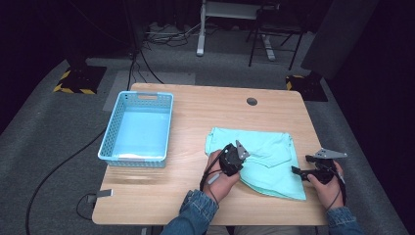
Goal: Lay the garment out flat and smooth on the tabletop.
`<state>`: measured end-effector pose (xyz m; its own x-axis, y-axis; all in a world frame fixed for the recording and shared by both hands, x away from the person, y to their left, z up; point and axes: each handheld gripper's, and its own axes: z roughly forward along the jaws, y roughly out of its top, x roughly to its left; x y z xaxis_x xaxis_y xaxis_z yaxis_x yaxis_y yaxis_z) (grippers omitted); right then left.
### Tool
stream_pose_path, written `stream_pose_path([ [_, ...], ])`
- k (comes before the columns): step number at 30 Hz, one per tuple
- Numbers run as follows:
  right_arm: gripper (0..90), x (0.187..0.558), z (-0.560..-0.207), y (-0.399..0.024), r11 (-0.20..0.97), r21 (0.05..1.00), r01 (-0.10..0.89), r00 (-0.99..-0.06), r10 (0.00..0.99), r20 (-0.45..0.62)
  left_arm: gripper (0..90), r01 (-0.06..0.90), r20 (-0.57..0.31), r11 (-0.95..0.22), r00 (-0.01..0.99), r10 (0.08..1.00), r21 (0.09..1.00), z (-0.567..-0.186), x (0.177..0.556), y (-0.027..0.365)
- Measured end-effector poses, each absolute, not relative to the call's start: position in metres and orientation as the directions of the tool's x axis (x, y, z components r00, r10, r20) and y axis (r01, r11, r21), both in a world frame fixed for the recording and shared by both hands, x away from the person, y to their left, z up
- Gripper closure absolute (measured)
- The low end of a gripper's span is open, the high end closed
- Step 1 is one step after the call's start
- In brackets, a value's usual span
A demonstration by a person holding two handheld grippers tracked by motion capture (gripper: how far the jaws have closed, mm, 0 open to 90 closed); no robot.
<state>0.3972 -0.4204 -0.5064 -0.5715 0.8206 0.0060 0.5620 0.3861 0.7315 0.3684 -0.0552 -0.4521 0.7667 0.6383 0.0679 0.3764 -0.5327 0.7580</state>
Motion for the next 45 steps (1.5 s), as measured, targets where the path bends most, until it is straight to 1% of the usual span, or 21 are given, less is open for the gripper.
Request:
stream_pose_path([
  [3,11.9,0.397,-0.506,-0.42,0.387,0.732,0.561,-0.573,0.82,0.006,85.8,0.385,0.066,-0.521,0.754,0.654,0.762,-0.452,0.356,-0.044],
  [7,11.9,0.397,-0.506,-0.42,0.389,0.731,0.56,-0.575,0.818,0.006,84.2,0.409,0.075,-0.531,0.737,0.672,0.742,-0.455,0.336,-0.026],
  [10,11.9,0.397,-0.506,-0.42,0.391,0.731,0.559,-0.578,0.816,0.006,79.4,0.436,0.055,-0.513,0.721,0.69,0.739,-0.457,0.322,-0.012],
  [11,11.9,0.397,-0.506,-0.42,0.391,0.731,0.559,-0.578,0.816,0.006,77.3,0.451,0.026,-0.497,0.72,0.693,0.742,-0.457,0.318,-0.007],
  [13,11.9,0.397,-0.506,-0.42,0.391,0.731,0.559,-0.578,0.816,0.006,65.3,0.477,-0.025,-0.466,0.718,0.696,0.745,-0.457,0.313,0.0],
  [15,11.9,0.397,-0.506,-0.42,0.391,0.731,0.559,-0.578,0.816,0.006,51.2,0.483,-0.037,-0.449,0.71,0.703,0.751,-0.457,0.312,0.005],
  [18,11.9,0.397,-0.506,-0.42,0.391,0.731,0.559,-0.578,0.816,0.006,39.9,0.482,-0.031,-0.435,0.696,0.717,0.76,-0.457,0.317,0.008],
  [20,11.9,0.397,-0.506,-0.42,0.391,0.731,0.559,-0.579,0.816,0.006,37.1,0.482,-0.029,-0.433,0.692,0.721,0.762,-0.457,0.323,0.006],
  [23,11.9,0.397,-0.506,-0.42,0.392,0.731,0.559,-0.579,0.815,0.006,35.5,0.474,-0.01,-0.448,0.695,0.719,0.758,-0.458,0.331,-0.002],
  [30,11.9,0.397,-0.506,-0.42,0.391,0.731,0.559,-0.579,0.815,0.007,36.9,0.455,0.008,-0.499,0.733,0.68,0.738,-0.462,0.347,-0.03],
  [35,11.9,0.397,-0.506,-0.42,0.392,0.731,0.559,-0.58,0.815,0.006,42.5,0.453,-0.005,-0.533,0.765,0.644,0.715,-0.471,0.353,-0.049],
  [38,11.9,0.397,-0.506,-0.42,0.392,0.731,0.559,-0.58,0.815,0.006,46.5,0.46,-0.003,-0.554,0.772,0.636,0.694,-0.478,0.354,-0.054],
  [40,11.9,0.397,-0.506,-0.42,0.392,0.731,0.559,-0.579,0.815,0.007,51.6,0.476,-0.013,-0.556,0.767,0.641,0.682,-0.482,0.356,-0.054],
  [42,11.9,0.397,-0.506,-0.42,0.391,0.731,0.559,-0.58,0.815,0.007,60.5,0.487,-0.016,-0.565,0.767,0.642,0.666,-0.486,0.357,-0.054],
  [45,11.9,0.397,-0.506,-0.42,0.392,0.731,0.559,-0.58,0.815,0.007,80.4,0.49,-0.016,-0.575,0.77,0.638,0.654,-0.49,0.358,-0.052],
])
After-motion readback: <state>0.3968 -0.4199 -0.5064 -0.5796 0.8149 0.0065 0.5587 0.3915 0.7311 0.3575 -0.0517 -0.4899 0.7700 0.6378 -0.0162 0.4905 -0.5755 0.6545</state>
